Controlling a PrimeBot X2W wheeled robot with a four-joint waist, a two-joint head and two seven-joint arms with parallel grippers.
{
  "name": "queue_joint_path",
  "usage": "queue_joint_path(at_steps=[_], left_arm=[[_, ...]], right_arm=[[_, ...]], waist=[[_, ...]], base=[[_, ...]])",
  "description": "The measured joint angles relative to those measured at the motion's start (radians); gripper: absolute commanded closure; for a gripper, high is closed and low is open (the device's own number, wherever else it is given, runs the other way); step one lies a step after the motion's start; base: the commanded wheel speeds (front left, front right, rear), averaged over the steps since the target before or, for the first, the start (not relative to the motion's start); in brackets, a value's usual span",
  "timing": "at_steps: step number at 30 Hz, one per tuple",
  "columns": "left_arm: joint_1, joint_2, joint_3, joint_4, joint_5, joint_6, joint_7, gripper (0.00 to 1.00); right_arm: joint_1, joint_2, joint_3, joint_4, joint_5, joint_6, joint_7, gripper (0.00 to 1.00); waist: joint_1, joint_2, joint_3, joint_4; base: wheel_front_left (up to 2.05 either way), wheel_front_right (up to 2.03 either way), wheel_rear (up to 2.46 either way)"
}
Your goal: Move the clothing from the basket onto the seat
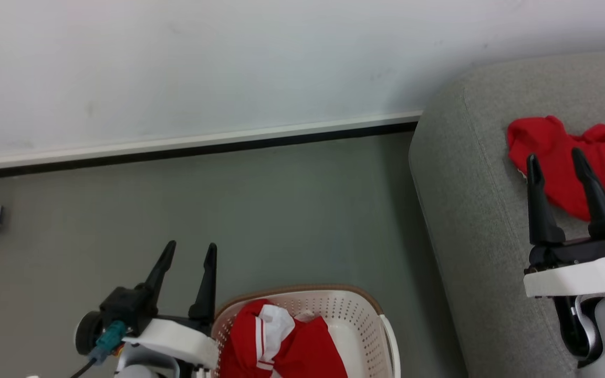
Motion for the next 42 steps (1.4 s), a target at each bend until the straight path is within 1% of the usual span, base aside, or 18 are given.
queue_joint_path(at_steps=[8,17,27,32,39,42], left_arm=[[-0.107,0.000,-0.031,0.157,0.009,-0.012,0.000,0.00],[-0.234,0.000,-0.100,0.419,0.036,-0.027,0.000,0.00],[-0.382,-0.001,-0.164,0.693,0.035,-0.035,0.001,0.00],[-0.460,-0.001,-0.200,0.807,0.034,-0.037,0.026,0.00],[-0.545,-0.001,-0.257,0.931,0.031,-0.039,0.080,0.00],[-0.574,-0.001,-0.271,0.962,0.032,-0.022,0.101,0.00]], right_arm=[[-0.073,0.000,-0.017,-0.033,0.007,0.000,0.000,0.00],[-0.143,0.003,-0.016,-0.061,0.010,0.000,0.000,0.00],[-0.205,0.006,-0.009,-0.085,0.010,0.000,0.000,0.00],[-0.235,0.009,-0.006,-0.103,0.010,0.000,0.000,0.00],[-0.273,0.025,0.000,-0.113,0.010,0.000,0.000,0.00],[-0.284,0.030,0.004,-0.116,0.011,0.000,0.000,0.00]], waist=[[0.0001,0.0000,0.119,-0.026],[0.0001,0.0000,0.245,-0.048],[0.0000,0.0000,0.348,-0.075],[0.0000,0.0000,0.402,-0.088],[0.0000,-0.0001,0.475,-0.110],[0.0000,0.0000,0.500,-0.123]], base=[[0.00,0.00,0.00],[0.00,0.00,0.00],[0.00,0.00,0.00],[0.00,0.00,0.00],[0.00,0.00,0.00],[0.00,0.00,0.00]])
